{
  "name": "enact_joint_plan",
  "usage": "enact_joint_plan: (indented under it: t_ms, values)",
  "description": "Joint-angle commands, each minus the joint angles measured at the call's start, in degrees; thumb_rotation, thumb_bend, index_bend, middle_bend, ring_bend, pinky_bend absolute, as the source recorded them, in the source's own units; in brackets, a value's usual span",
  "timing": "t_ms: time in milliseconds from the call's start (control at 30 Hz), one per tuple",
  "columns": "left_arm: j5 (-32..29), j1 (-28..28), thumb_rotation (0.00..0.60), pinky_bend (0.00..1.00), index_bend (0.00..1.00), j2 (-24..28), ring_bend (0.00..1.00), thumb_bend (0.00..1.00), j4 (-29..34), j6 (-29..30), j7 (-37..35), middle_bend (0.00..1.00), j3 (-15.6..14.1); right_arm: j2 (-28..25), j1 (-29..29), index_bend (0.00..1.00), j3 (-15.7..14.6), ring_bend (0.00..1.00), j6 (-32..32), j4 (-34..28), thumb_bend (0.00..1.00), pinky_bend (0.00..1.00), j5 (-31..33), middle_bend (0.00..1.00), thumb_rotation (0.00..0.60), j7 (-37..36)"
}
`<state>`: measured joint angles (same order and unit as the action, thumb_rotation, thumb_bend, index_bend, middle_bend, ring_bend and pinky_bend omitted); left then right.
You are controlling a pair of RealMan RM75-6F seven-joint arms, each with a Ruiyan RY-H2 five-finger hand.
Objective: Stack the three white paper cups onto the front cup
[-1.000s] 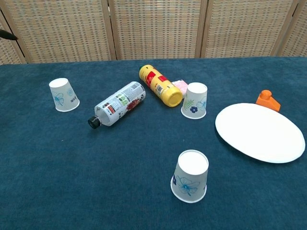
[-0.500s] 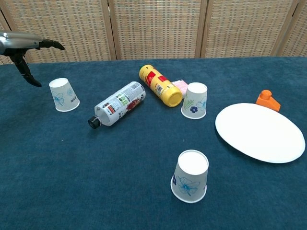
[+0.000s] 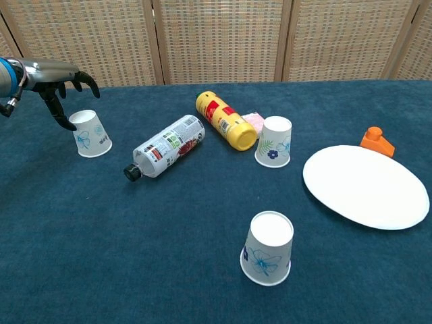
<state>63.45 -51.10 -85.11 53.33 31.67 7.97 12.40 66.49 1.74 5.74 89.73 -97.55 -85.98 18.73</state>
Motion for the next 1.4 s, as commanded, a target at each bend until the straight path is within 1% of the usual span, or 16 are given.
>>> enact_joint_plan:
  t_ms: [33, 100, 167, 233, 300, 433, 600, 700, 767, 867, 933, 967, 1033, 1133, 1233, 1400]
  values:
    - [0.17, -0.86, 0.6, 0.3, 0.26, -1.66, 0.2, 0.0, -1.99, -0.76, -1.23, 0.15, -0.29, -0.04, 0.09, 0.0, 0.06, 0.0, -0.18, 0.1, 0.0, 0.0, 0.22, 0.0, 0.6, -0.15]
    - [0.54, -1.1, 0.6, 0.33, 0.3, -2.4, 0.24, 0.0, -2.91, -0.76, -1.69, 0.19, -0.45, -0.08, 0.14, 0.0, 0.12, 0.0, -0.27, 0.12, 0.0, 0.0, 0.38, 0.0, 0.6, -0.27]
    - [0.82, -1.27, 0.6, 0.37, 0.38, -3.05, 0.31, 0.0, -3.76, -0.59, -2.22, 0.26, -0.48, -0.09, 0.19, 0.0, 0.18, 0.0, -0.29, 0.15, 0.0, 0.0, 0.5, 0.0, 0.6, -0.35]
    - [1.08, -1.37, 0.6, 0.42, 0.49, -3.66, 0.4, 0.05, -4.68, -0.2, -2.51, 0.37, -0.55, -0.11, 0.2, 0.0, 0.22, 0.0, -0.29, 0.21, 0.0, 0.0, 0.61, 0.0, 0.6, -0.48]
    - [1.15, -1.46, 0.6, 0.44, 0.55, -4.06, 0.44, 0.12, -5.51, -0.07, -2.37, 0.42, -0.73, -0.14, 0.21, 0.0, 0.25, 0.0, -0.32, 0.31, 0.0, 0.0, 0.74, 0.0, 0.6, -0.63]
    - [0.73, -1.51, 0.6, 0.45, 0.58, -3.32, 0.45, 0.14, -5.34, -0.84, -1.72, 0.44, -1.11, -0.17, 0.32, 0.0, 0.33, 0.0, -0.58, 0.5, 0.0, 0.0, 1.12, 0.0, 0.6, -0.86]
    - [0.39, -0.77, 0.6, 0.45, 0.58, -0.11, 0.45, 0.13, -0.77, 0.61, -1.83, 0.44, -0.71, -0.26, 0.33, 0.0, 0.3, 0.0, -0.61, 0.48, 0.0, 0.0, 1.26, 0.0, 0.6, -1.17]
    - [2.09, 0.19, 0.6, 0.46, 0.58, 3.39, 0.45, 0.15, 5.22, 3.93, -2.99, 0.44, -0.07, -0.29, 0.29, 0.0, 0.19, 0.0, -0.45, 0.36, 0.0, 0.0, 1.04, 0.0, 0.6, -1.14]
    - [4.33, 1.11, 0.6, 0.46, 0.58, 7.13, 0.45, 0.17, 11.68, 6.78, -3.89, 0.44, 0.22, -0.32, 0.25, 0.0, 0.14, 0.0, -0.29, 0.26, 0.0, 0.0, 0.91, 0.0, 0.6, -1.12]
    - [9.74, 2.61, 0.6, 0.46, 0.58, 13.66, 0.45, 0.19, 23.12, 12.64, -4.31, 0.44, 0.58, -0.4, 0.24, 0.0, 0.16, 0.0, -0.18, 0.14, 0.0, 0.0, 0.85, 0.0, 0.6, -1.25]
    - [12.6, 3.37, 0.6, 0.46, 0.59, 17.13, 0.46, 0.22, 29.51, 15.15, -4.81, 0.44, 0.69, -0.49, 0.28, 0.0, 0.19, 0.0, -0.27, 0.08, 0.0, 0.0, 0.95, 0.0, 0.6, -1.37]
    - [14.63, 3.76, 0.6, 0.46, 0.59, 19.26, 0.46, 0.23, 33.36, 16.49, -4.88, 0.45, 0.55, -0.59, 0.29, 0.0, 0.21, 0.0, -0.31, 0.05, 0.0, 0.0, 1.03, 0.0, 0.6, -1.5]
    - [17.82, 4.03, 0.6, 0.46, 0.6, 21.73, 0.46, 0.23, 38.48, 18.08, -4.47, 0.45, 0.14, -0.76, 0.27, 0.0, 0.23, 0.0, -0.27, -0.06, 0.0, 0.0, 1.04, 0.0, 0.6, -1.78]
    - [21.9, 3.86, 0.6, 0.46, 0.61, 23.5, 0.47, 0.23, 44.35, 19.29, -3.55, 0.46, -0.69, -1.0, 0.18, 0.0, 0.3, 0.0, -0.02, -0.15, 0.0, 0.0, 1.0, 0.0, 0.6, -2.16]
    - [25.7, 2.8, 0.6, 0.46, 0.61, 24.55, 0.47, 0.23, 49.23, 18.72, -1.27, 0.46, -1.73, -1.14, 0.14, 0.0, 0.33, 0.0, 0.03, -0.21, 0.0, 0.0, 1.12, 0.0, 0.6, -2.46]
    - [28.16, 0.63, 0.6, 0.46, 0.61, 24.91, 0.47, 0.23, 57.06, 15.83, 1.07, 0.46, -2.78, -1.32, 0.11, 0.0, 0.49, 0.0, 0.07, -0.21, 0.0, 0.0, 1.5, 0.0, 0.6, -2.69]
